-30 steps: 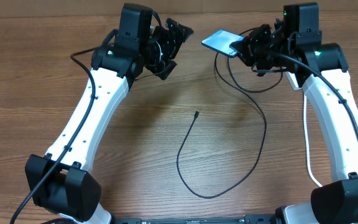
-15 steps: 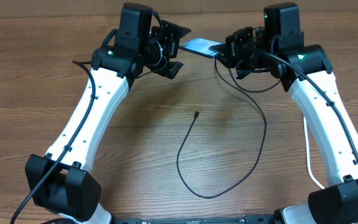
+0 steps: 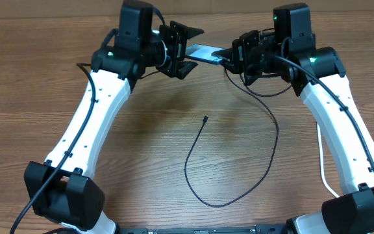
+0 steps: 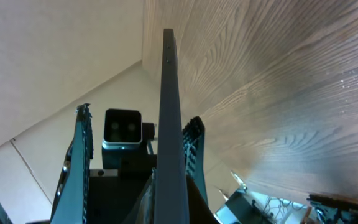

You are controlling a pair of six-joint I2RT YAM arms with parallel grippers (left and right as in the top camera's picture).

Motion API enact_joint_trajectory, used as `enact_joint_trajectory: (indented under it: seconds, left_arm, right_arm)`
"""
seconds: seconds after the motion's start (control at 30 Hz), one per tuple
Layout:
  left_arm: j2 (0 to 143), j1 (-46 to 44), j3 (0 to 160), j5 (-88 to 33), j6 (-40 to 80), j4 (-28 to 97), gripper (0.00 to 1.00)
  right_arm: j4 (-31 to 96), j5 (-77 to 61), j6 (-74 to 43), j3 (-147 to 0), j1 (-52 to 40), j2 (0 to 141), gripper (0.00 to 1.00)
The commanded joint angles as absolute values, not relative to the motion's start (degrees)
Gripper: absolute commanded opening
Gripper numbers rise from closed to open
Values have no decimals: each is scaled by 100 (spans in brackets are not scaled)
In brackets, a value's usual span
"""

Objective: Plug charger to phone and switch on socket
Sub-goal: 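Bring the phone between both grippers and hold it edge-on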

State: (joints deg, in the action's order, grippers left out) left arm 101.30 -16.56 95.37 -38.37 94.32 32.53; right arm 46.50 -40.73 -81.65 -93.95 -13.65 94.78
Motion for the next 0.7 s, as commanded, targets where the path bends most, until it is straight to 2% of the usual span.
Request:
enact_joint_trajectory:
  seconds: [0.0,0.13,0.5,0.63,0.67]
  left_arm:
    - [10173,-1562,9546,-4333,9338,3234,73]
    - [10173,-1562,9546,-4377,9341,3234,71]
    - [10173,-1538,9546,-4377,9450,3232,72]
    - [10173,-1535,9546,-4370,9537,3232,68]
    - [10173,-1533,9546,-4366,9546,3229,64]
  right_arm:
    - [4554,-4388,-8097,-9413,-1380,9301,4]
    - [4547,-4602,-8121,-9413,-1380,9301,4]
    - [4292,-4644,-8556,-9413,-1382,9301,4]
    - [4292,-4687,-8573,-9413,-1382,9301,4]
    - [4292,-4713,-8573,-9413,-1382,9301,4]
